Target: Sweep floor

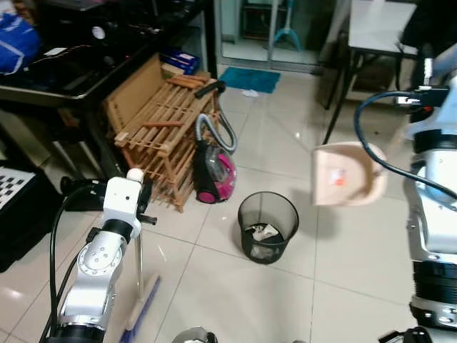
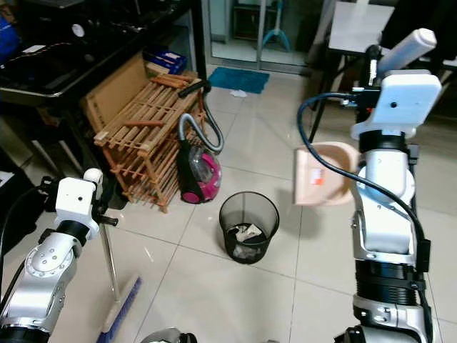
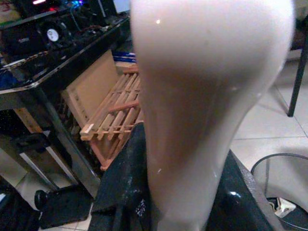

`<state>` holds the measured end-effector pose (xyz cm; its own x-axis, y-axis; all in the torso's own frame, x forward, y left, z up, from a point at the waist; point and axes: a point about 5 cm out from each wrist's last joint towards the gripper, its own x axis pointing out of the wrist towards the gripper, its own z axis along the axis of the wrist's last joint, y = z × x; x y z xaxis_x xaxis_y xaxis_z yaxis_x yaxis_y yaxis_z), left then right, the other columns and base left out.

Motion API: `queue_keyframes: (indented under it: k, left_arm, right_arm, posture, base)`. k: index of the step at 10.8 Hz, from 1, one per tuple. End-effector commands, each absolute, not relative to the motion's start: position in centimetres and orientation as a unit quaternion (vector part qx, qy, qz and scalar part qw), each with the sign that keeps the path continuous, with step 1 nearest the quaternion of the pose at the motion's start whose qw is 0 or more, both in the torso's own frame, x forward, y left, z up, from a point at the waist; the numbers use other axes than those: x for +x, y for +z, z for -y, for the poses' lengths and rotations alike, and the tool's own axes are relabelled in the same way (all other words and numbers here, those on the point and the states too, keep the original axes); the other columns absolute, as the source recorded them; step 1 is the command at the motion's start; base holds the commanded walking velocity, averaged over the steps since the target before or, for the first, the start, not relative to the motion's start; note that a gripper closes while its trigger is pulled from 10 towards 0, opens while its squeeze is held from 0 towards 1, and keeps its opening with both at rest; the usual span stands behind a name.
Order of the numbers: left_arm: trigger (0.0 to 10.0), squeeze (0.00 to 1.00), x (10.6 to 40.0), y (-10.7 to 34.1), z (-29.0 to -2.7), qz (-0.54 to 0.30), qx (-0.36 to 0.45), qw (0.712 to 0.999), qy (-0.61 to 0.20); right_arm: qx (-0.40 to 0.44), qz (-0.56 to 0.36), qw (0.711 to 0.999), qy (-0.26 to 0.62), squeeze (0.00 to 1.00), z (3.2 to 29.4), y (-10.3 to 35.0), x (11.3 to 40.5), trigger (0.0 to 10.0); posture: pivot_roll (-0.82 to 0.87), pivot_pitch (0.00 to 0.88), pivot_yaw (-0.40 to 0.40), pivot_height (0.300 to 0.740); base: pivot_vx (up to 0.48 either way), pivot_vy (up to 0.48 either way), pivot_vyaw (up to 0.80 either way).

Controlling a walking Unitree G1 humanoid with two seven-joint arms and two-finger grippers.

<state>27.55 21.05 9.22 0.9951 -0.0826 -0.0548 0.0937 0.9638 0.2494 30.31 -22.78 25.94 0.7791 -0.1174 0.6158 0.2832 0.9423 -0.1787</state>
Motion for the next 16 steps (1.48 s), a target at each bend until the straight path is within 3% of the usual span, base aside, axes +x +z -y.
queue_keyframes:
  k: [1,4,10,13,16]
  left_arm:
    - [10.0,0.00,27.7,10.1,-21.2,-0.004,0.140,0.989,-0.038]
    - [10.0,0.00,29.5,9.5,-18.3,-0.010,0.124,0.989,-0.086]
    - [10.0,0.00,30.2,9.0,-19.3,-0.007,0.124,0.991,-0.051]
    - [10.0,0.00,31.2,9.0,-17.6,-0.002,0.104,0.992,-0.072]
    - [10.0,0.00,29.8,7.9,-17.7,-0.015,0.095,0.993,-0.068]
  right_arm:
    - [-0.138,0.325,0.927,-0.124,0.00,23.6,26.1,29.9,10.0]
    - [-0.131,0.301,0.930,-0.166,0.00,25.8,25.5,29.1,10.0]
    - [-0.121,0.274,0.937,-0.181,0.00,27.2,24.5,29.5,10.0]
    - [-0.126,0.273,0.940,-0.164,0.00,26.1,24.7,29.2,10.0]
    - [-0.119,0.248,0.948,-0.161,0.00,25.6,23.0,28.8,10.0]
  posture:
    - [0.01,0.000,0.062,0.740]
    - [-0.08,0.006,0.105,0.740]
    - [-0.06,0.000,0.058,0.740]
    - [-0.13,0.000,0.077,0.740]
    - [-0.11,0.000,0.051,0.740]
  base:
    - [0.000,0.000,0.00]
    - [0.000,0.000,0.00]
    - [0.000,0.000,0.00]
    - [0.000,0.000,0.00]
    - [0.000,0.000,0.00]
